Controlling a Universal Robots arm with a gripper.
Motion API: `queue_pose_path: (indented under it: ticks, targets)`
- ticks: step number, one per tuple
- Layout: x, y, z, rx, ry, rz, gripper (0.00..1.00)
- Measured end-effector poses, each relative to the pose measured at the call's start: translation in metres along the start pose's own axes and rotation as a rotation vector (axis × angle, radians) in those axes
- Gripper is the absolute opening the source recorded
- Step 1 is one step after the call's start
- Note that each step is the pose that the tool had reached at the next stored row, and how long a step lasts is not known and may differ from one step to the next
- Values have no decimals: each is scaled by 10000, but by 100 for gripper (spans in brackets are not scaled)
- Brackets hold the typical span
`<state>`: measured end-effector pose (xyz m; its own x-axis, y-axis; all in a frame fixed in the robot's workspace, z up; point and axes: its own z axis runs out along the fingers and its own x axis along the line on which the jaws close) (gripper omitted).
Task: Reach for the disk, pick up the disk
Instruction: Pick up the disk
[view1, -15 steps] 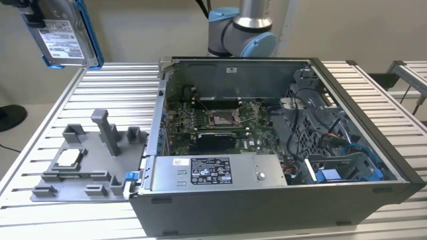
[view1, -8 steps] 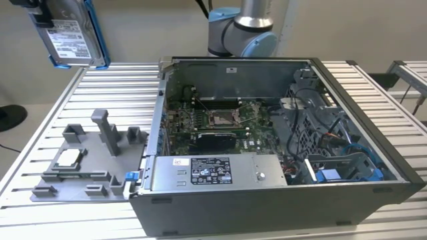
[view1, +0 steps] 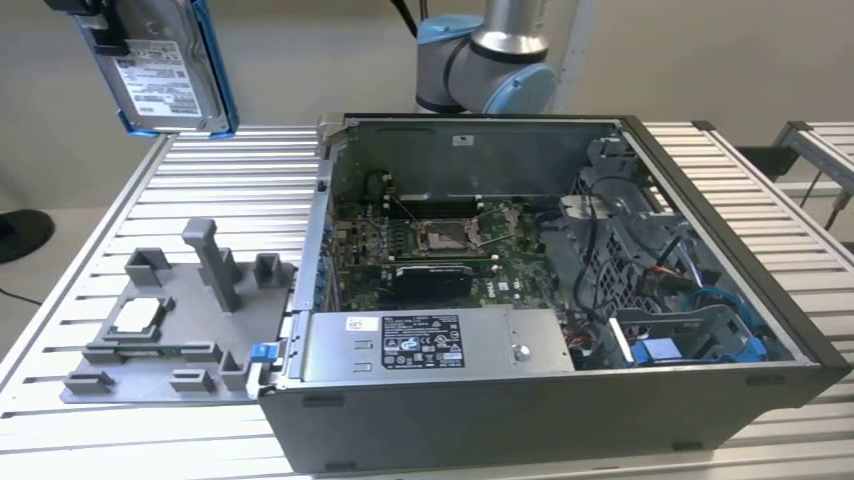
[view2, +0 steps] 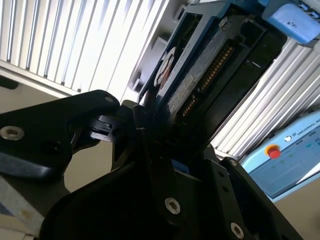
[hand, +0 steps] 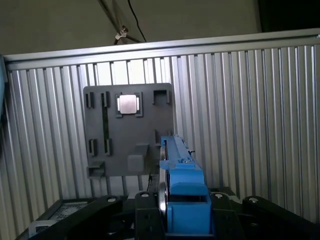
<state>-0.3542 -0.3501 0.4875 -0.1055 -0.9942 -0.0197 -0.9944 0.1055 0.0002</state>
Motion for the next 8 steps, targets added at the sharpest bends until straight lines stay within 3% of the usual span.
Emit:
queue_pose_path:
  ticks: [8]
  targets:
    - [-20, -187, 1, 1, 0, 1, 0]
